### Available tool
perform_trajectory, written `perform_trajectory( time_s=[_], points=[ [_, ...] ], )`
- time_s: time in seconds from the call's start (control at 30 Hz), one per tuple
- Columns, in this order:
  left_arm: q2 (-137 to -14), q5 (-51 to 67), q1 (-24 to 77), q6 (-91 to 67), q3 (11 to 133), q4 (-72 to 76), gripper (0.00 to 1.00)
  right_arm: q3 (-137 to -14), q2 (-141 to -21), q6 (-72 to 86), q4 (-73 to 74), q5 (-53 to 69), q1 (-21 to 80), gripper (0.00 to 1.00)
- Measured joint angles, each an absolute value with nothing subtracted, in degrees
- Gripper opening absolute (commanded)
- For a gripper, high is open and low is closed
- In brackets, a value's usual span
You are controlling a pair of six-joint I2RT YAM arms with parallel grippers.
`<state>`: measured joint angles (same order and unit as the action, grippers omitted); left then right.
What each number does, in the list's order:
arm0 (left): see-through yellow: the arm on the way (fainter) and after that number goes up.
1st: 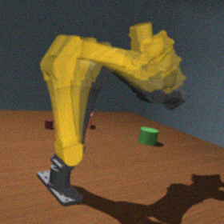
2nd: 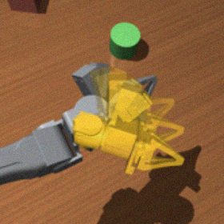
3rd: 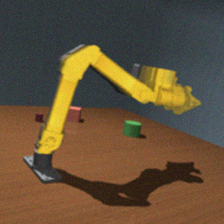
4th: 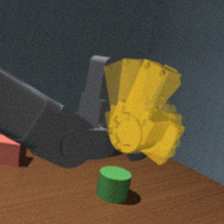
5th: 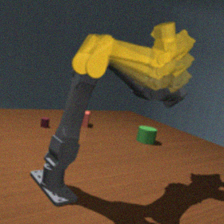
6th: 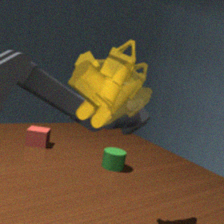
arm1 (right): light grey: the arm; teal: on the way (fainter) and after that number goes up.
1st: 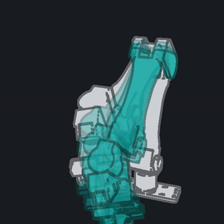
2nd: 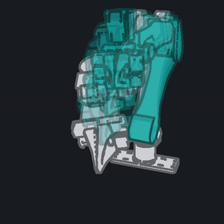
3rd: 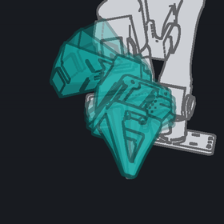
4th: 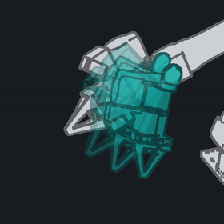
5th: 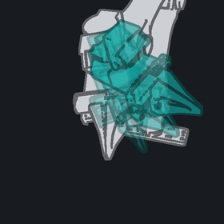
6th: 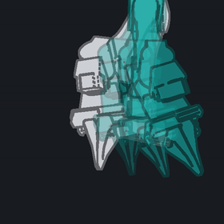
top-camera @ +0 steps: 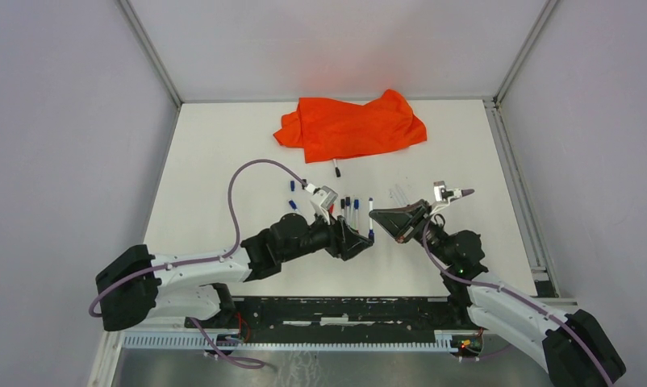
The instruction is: Open the pen caps
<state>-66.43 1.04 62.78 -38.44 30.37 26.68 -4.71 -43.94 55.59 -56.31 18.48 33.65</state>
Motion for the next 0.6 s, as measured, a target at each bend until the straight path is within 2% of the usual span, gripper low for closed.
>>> perform_trajectory(
  time_s=[0.6],
  points=[
    [-69.6, 4.8, 64.4, -38.4, 31.6, 30.7, 0.69, -3.4, -50.3, 61.3, -65.5, 19.3, 33.6, 0.0]
  ],
)
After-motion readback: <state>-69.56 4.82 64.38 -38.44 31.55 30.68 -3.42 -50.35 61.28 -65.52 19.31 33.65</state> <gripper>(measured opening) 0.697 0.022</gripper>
